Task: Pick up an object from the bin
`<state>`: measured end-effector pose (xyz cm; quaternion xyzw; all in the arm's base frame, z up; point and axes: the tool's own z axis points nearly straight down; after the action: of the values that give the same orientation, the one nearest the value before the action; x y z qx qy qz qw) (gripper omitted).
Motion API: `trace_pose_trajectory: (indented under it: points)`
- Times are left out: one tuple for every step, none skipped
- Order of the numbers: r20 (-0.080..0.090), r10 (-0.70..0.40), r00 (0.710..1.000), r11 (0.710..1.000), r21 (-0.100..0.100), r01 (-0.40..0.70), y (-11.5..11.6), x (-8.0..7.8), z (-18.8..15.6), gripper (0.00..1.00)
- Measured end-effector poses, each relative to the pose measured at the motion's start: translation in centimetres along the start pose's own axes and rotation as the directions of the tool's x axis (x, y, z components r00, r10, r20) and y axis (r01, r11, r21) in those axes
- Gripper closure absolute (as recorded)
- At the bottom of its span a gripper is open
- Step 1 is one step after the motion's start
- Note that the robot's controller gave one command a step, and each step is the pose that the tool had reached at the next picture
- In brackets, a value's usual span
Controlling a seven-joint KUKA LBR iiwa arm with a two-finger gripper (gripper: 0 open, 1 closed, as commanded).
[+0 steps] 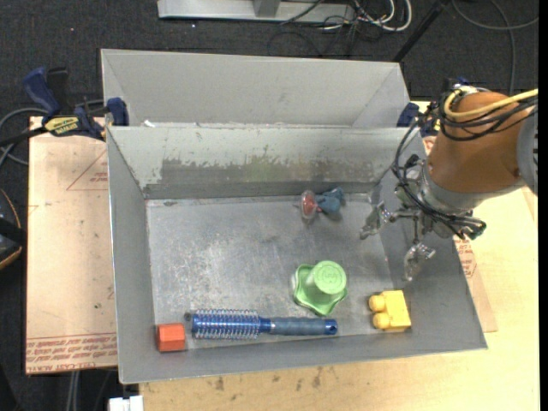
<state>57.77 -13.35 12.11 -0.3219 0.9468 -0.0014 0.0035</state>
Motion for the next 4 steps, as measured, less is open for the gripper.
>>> trace_pose_trajectory:
  points:
    - [-0.001,-0.151,0.988,0.988,-0.004,0.151,2.1,-1.0,-1.4,0.0]
    - [0.001,-0.509,0.86,0.86,-0.001,0.509,3.3,-0.8,-11.4,0.0]
    - [0.002,-0.716,0.698,0.698,-0.005,0.716,3.1,-0.4,-11.1,0.0]
    - [0.008,-0.899,0.437,0.437,-0.013,0.899,5.5,4.6,-0.3,0.0]
